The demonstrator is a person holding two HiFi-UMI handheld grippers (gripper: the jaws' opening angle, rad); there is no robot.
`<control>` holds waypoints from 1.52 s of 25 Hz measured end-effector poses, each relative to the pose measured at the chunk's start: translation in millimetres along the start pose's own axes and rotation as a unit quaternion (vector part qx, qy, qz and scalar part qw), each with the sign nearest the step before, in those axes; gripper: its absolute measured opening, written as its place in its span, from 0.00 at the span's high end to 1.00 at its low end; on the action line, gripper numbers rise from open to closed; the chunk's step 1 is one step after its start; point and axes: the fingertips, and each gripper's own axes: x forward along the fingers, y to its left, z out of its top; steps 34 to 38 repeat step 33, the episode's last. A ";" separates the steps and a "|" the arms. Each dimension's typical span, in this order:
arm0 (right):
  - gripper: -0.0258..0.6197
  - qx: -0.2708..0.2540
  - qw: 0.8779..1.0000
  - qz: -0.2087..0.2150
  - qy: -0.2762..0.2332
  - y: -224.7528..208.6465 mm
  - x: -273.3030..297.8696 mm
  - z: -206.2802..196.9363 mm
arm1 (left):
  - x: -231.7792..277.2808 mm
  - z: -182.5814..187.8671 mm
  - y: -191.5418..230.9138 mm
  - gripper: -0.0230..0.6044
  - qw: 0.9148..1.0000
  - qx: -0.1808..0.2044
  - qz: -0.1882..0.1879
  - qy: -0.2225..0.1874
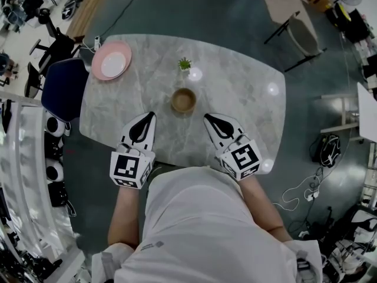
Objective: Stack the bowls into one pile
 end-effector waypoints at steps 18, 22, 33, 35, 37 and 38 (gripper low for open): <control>0.95 0.014 0.999 -0.042 -0.002 -9.5 -11.7 -4.9 | 13.5 -7.3 -14.3 0.96 0.998 -0.015 -0.067 0.014; 0.95 0.018 0.998 -0.052 -0.001 -7.4 -14.7 -5.7 | 13.3 -8.5 -15.9 0.96 0.997 -0.012 -0.075 0.015; 0.95 0.030 0.997 -0.068 0.004 -4.9 -20.9 -12.1 | 16.2 -8.3 -20.3 0.96 0.995 -0.020 -0.093 0.016; 0.95 0.030 0.997 -0.068 0.004 -4.9 -20.9 -12.1 | 16.2 -8.3 -20.3 0.96 0.995 -0.020 -0.093 0.016; 0.95 0.030 0.997 -0.068 0.004 -4.9 -20.9 -12.1 | 16.2 -8.3 -20.3 0.96 0.995 -0.020 -0.093 0.016; 0.95 0.030 0.997 -0.068 0.004 -4.9 -20.9 -12.1 | 16.2 -8.3 -20.3 0.96 0.995 -0.020 -0.093 0.016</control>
